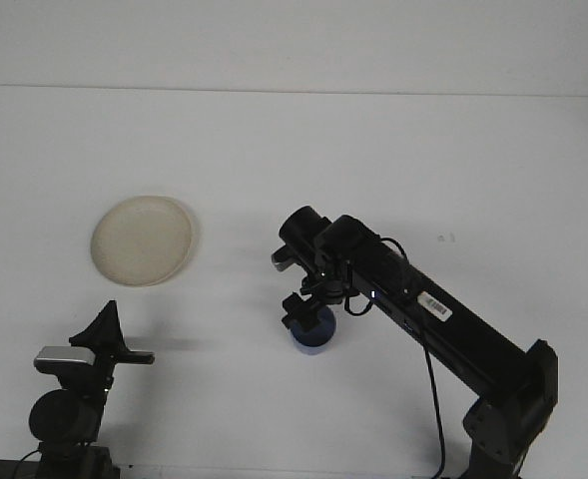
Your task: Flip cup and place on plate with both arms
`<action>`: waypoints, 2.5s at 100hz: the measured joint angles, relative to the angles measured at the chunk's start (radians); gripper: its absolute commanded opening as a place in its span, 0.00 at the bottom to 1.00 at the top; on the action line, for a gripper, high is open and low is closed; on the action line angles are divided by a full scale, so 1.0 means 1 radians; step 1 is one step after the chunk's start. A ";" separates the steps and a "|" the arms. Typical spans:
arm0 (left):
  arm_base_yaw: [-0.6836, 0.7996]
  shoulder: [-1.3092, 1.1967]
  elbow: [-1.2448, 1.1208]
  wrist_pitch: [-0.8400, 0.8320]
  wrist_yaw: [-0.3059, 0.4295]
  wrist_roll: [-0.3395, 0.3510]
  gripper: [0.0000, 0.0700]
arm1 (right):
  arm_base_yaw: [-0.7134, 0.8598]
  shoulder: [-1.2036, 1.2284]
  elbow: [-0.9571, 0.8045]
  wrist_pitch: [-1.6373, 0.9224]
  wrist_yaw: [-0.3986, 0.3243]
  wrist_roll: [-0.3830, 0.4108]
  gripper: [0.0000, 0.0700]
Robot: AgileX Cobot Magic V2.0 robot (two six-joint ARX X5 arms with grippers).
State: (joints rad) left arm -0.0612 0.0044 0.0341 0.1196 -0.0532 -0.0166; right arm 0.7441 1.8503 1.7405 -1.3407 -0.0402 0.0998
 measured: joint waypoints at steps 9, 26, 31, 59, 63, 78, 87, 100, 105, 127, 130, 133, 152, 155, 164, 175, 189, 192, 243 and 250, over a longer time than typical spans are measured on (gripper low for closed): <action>0.000 0.000 0.000 0.000 0.000 0.000 0.02 | -0.007 0.000 0.045 0.000 -0.001 -0.010 0.69; 0.000 0.000 0.000 0.000 0.000 0.000 0.02 | -0.042 -0.032 0.058 -0.001 -0.017 -0.044 0.69; 0.000 0.000 0.000 0.000 0.000 0.000 0.02 | -0.062 -0.054 0.058 -0.001 -0.016 -0.052 0.69; 0.000 0.000 0.000 0.000 0.000 0.000 0.02 | -0.272 -0.195 0.058 0.000 -0.016 -0.106 0.69; 0.000 0.000 0.000 0.000 0.000 0.000 0.02 | -0.312 -0.209 0.058 0.000 -0.016 -0.111 0.69; 0.000 0.000 0.000 0.000 0.000 0.000 0.02 | -0.462 -0.262 0.058 0.000 -0.016 -0.119 0.69; 0.000 0.000 0.000 0.000 0.000 0.000 0.02 | -0.546 -0.299 0.058 0.002 -0.015 -0.120 0.69; 0.000 0.000 0.000 0.000 0.000 0.000 0.02 | -0.650 -0.363 0.036 0.006 -0.014 -0.122 0.69; 0.000 0.000 0.000 0.000 0.000 0.000 0.02 | -0.684 -0.390 0.015 0.011 -0.014 -0.122 0.68; 0.000 0.000 0.000 0.000 0.000 0.000 0.02 | -0.790 -0.556 -0.161 0.131 -0.015 -0.130 0.69; 0.000 0.000 0.000 0.000 0.000 0.000 0.02 | -0.798 -0.585 -0.193 0.154 -0.014 -0.130 0.68; 0.000 0.000 0.000 0.000 0.000 0.000 0.02 | -0.805 -0.613 -0.226 0.177 -0.014 -0.131 0.69; 0.000 0.000 0.000 0.000 0.000 0.000 0.02 | -0.810 -0.801 -0.475 0.361 -0.039 -0.142 0.68; 0.000 0.000 0.000 0.000 0.000 0.000 0.02 | -0.810 -0.829 -0.516 0.388 -0.047 -0.143 0.68; 0.000 0.000 0.000 0.000 0.000 0.000 0.02 | -0.810 -0.915 -0.640 0.470 -0.076 -0.148 0.68; 0.000 0.000 0.000 0.000 0.000 0.000 0.02 | -0.810 -1.024 -0.783 0.577 -0.089 -0.149 0.68; 0.000 0.000 0.000 0.000 0.000 0.000 0.02 | -0.810 -1.166 -0.943 0.723 -0.091 -0.148 0.68; 0.000 0.000 0.000 0.000 0.000 0.000 0.02 | -0.810 -1.194 -0.973 0.751 -0.092 -0.148 0.68; 0.000 0.000 0.000 0.000 0.000 0.000 0.02 | -0.810 -1.437 -1.119 0.888 -0.091 -0.148 0.68; 0.000 0.000 0.000 0.000 0.000 0.000 0.02 | -0.810 -1.434 -1.119 0.888 -0.091 -0.148 0.68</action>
State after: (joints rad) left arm -0.0612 0.0044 0.0341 0.1196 -0.0532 -0.0170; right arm -0.0658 0.4164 0.6216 -0.4522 -0.1310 -0.0479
